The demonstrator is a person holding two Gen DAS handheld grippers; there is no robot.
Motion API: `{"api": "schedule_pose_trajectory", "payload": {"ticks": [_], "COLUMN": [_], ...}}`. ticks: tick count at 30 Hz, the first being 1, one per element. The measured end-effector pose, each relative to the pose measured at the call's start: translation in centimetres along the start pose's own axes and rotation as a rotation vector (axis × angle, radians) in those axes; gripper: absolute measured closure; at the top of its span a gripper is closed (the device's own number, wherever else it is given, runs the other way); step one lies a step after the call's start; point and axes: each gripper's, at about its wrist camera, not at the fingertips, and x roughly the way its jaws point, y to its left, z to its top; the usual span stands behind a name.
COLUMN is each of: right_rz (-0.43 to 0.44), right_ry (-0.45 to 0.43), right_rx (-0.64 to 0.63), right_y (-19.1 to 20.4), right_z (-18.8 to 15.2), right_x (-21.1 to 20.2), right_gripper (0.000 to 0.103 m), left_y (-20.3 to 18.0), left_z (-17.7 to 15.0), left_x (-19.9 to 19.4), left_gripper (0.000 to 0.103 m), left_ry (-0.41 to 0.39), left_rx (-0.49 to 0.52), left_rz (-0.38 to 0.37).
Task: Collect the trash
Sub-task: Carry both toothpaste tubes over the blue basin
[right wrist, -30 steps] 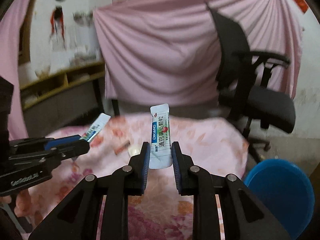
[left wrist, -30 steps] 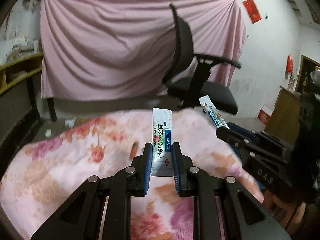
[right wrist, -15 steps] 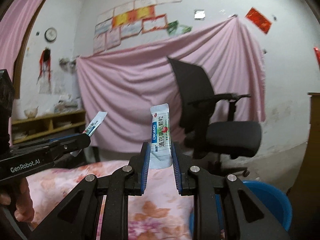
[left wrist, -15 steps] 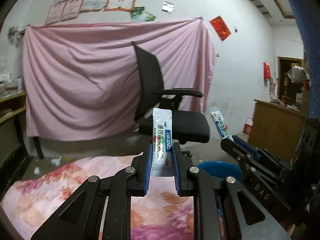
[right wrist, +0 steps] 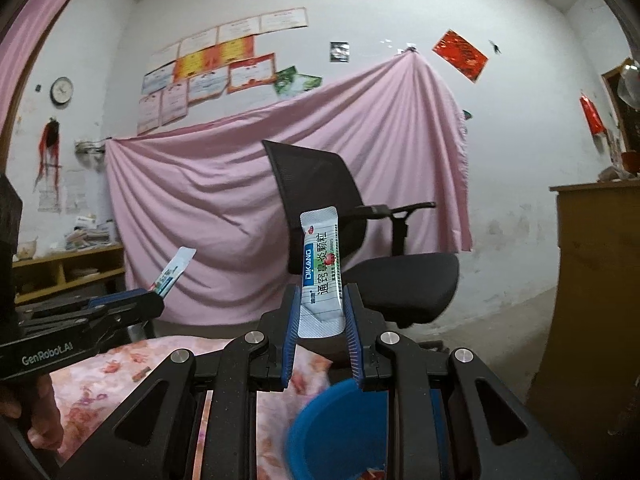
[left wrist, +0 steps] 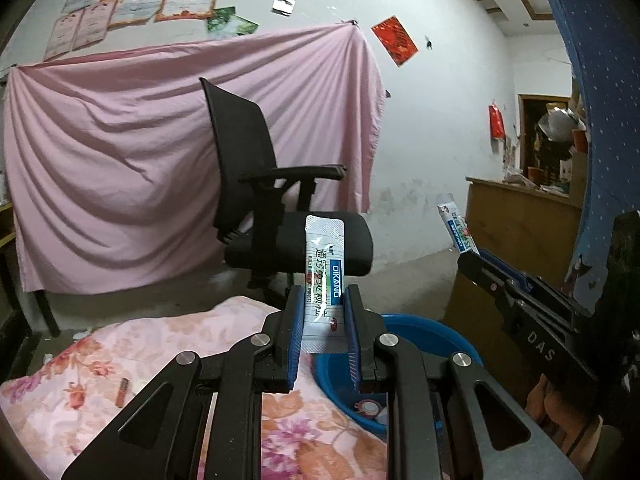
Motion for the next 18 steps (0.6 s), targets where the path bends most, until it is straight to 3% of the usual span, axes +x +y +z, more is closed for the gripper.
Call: {"api": "schedule_pose_trajectory", "payload": {"ticks": [4,10,18], "right_rz": [-0.027,-0.077,-0.091], "right_ry": [0.044,0.177,0.235], "right_rx": [0.008,0.044,0.086], "right_y": [-1.1,-2.3,-3.8], "right_z": [-0.4,-1.6,-2.4], "right_x": [0.5,2.2,2.6], "right_gripper": [0.083,0.083,0.083], "left_y": [-1.0,-1.7,-2.4], "left_z": [-0.7,-2.0,-2.9], "left_x": [1.3,3.2,4.6], "left_gripper": [0.086,0.086,0.086], "left_ry": [0.068,0.163,0.231], "left_rx": [0.002,-0.011,-0.019], "left_rz": [-0.022,-0.043,-0.059]}}
